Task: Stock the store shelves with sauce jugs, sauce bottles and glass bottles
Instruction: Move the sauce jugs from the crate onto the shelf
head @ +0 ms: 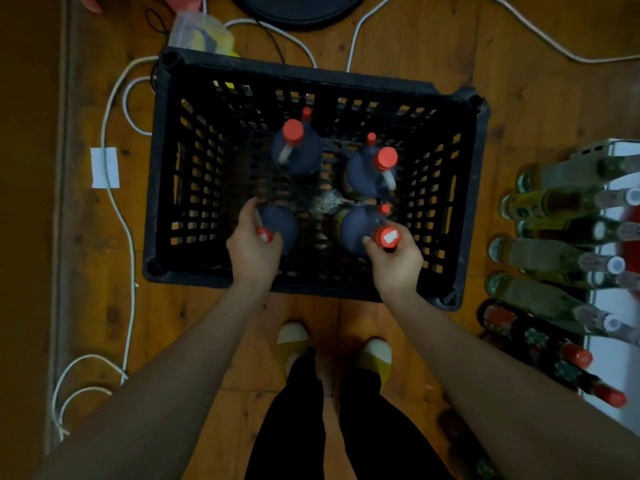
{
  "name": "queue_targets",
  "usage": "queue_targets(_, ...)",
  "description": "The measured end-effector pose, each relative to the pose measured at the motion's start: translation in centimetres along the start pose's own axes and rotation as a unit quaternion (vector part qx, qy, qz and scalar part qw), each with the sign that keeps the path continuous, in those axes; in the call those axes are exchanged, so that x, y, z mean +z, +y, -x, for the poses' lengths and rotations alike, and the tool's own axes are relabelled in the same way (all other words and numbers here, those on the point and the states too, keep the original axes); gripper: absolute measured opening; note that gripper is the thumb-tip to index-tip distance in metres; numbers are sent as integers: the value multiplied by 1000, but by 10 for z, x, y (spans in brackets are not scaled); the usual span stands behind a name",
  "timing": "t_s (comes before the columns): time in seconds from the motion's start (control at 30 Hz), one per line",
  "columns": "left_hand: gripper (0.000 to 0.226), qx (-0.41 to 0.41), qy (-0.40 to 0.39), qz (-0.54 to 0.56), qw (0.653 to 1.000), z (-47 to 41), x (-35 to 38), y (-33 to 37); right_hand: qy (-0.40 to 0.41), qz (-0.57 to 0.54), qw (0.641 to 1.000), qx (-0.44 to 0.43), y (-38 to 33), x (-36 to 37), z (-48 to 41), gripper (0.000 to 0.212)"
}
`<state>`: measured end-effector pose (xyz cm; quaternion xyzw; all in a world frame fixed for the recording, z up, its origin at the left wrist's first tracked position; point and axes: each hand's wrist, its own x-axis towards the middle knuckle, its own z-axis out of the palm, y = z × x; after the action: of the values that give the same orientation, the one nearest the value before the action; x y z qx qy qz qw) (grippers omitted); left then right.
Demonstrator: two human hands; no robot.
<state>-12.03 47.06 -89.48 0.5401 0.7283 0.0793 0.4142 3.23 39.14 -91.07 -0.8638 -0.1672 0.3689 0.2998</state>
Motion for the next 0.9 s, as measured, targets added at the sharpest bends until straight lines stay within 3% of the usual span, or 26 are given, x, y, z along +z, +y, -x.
queue_targets(0.2,63,31,-2,-3,1000,62,-54,53,-50,-15,996,-66,-49,-82,49,41)
queue_targets(0.53,64,130,-64,-9,989,209,-178,182,-3,-24,995,-99,-145,-247,180,36)
queue_targets(0.73,63,251,-157,-39,955,298,-237,248,74,-4,990,-120,-169,-342,282,37)
queue_targets(0.9,62,370,-214,-71,902,372,-268,295,144,-2,984,-106,-169,-419,378,35)
